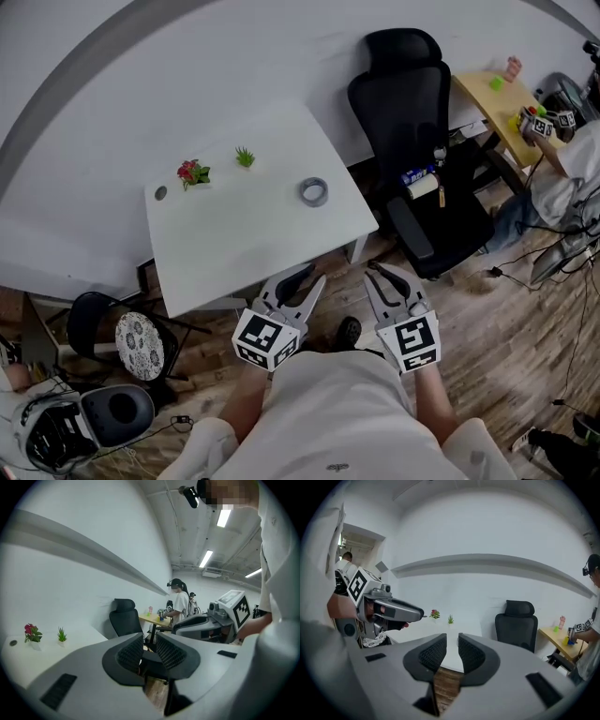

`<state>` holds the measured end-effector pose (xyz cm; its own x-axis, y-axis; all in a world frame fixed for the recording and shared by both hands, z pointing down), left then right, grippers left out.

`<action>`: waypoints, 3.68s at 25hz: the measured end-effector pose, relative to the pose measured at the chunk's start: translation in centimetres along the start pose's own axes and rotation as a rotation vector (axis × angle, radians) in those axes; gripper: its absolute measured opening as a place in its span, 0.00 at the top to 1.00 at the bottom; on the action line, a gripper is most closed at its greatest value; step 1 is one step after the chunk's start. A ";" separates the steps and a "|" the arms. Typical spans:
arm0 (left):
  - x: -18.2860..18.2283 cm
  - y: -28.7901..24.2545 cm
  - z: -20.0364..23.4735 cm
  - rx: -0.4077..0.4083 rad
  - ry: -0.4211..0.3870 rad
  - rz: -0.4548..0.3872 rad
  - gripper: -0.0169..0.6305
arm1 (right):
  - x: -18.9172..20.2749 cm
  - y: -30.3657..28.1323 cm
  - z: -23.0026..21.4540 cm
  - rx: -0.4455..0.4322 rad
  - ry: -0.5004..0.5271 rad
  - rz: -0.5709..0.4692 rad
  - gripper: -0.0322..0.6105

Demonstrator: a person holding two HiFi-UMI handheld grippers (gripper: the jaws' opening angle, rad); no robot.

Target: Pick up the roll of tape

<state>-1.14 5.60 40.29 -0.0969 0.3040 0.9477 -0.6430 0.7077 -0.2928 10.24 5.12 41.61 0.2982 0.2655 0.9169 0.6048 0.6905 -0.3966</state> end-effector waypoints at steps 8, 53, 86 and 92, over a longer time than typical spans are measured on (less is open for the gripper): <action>0.2 -1.8 -1.0 -0.013 0.005 0.047 0.83 | 0.4 -0.1 -2.2 -0.038 -0.037 -0.001 0.83; 4.7 -15.2 17.3 0.153 -0.277 0.331 0.81 | -4.7 -16.0 -7.8 0.061 -0.141 0.074 0.83; 15.9 -23.0 21.1 0.199 -0.644 0.683 0.77 | -0.6 -17.7 -9.5 0.057 -0.210 0.187 0.84; 17.4 -23.9 21.8 0.203 -0.719 0.733 0.74 | -0.1 -17.7 -9.2 0.053 -0.222 0.199 0.84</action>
<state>-3.99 -19.91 66.58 -0.9008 0.1169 0.4183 -0.3533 0.3630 -0.8622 6.29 -13.31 48.10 0.2345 0.5355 0.8114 0.5094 0.6432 -0.5717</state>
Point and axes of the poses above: the fingertips, and each gripper's own axes: y backward along the fingers, z to its left, x out of its underside, the point moved 2 cm from there along y, backward along the fingers, and after that the axes turned 2 degrees about z, right-handed, at the moved point
